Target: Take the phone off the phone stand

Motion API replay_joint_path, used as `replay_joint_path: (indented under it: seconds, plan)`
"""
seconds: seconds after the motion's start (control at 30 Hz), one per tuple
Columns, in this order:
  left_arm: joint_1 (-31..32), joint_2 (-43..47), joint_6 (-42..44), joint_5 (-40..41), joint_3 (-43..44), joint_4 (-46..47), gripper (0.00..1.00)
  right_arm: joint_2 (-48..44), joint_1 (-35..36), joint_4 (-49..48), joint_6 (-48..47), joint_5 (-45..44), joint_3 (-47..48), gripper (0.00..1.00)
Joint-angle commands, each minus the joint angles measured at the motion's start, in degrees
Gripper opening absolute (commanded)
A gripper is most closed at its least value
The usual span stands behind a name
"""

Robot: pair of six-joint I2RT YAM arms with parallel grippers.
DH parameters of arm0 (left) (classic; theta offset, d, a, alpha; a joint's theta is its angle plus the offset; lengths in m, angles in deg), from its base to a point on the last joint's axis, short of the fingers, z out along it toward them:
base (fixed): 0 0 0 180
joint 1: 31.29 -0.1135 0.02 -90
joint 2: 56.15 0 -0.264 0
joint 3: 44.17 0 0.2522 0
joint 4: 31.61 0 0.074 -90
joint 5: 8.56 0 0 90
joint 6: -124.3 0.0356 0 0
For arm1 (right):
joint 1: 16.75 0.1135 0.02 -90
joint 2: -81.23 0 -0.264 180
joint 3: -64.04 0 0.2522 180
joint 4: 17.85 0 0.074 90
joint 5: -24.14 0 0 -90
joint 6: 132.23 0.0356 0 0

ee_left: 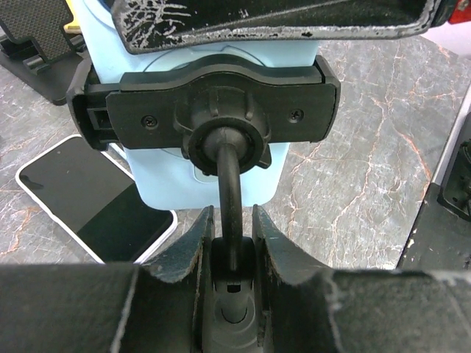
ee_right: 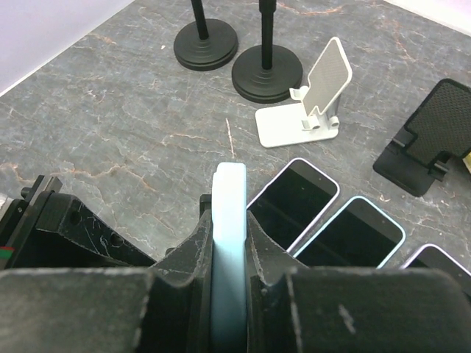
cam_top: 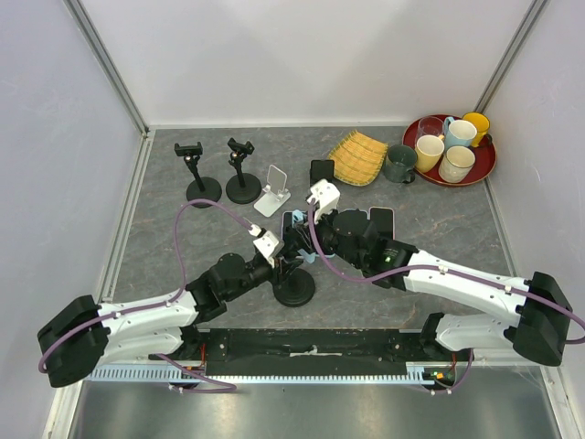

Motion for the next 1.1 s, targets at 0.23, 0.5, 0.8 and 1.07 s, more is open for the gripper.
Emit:
replay_joint_path:
  seconds: [0.23,0.5,0.8,1.07]
  plan:
    - [1.87,5.82,-4.89,5.81,-3.25,-1.74,0.02,-4.93,-1.42,9.26,3.35,-1.81,0.72,0.40]
    - [1.87,4.68,-5.59,7.23,-1.93,-2.00,0.02,-8.98,-1.42,8.58,11.34,-3.39,-4.03,0.60]
    - [1.87,2.57,-6.47,6.88,-0.62,-0.69,0.02,-7.58,1.22,1.90,17.50,-5.85,-7.02,0.60]
    - [1.87,0.20,-6.38,5.30,0.62,0.28,0.02,-6.52,2.63,-2.58,19.18,-10.15,-8.87,0.56]
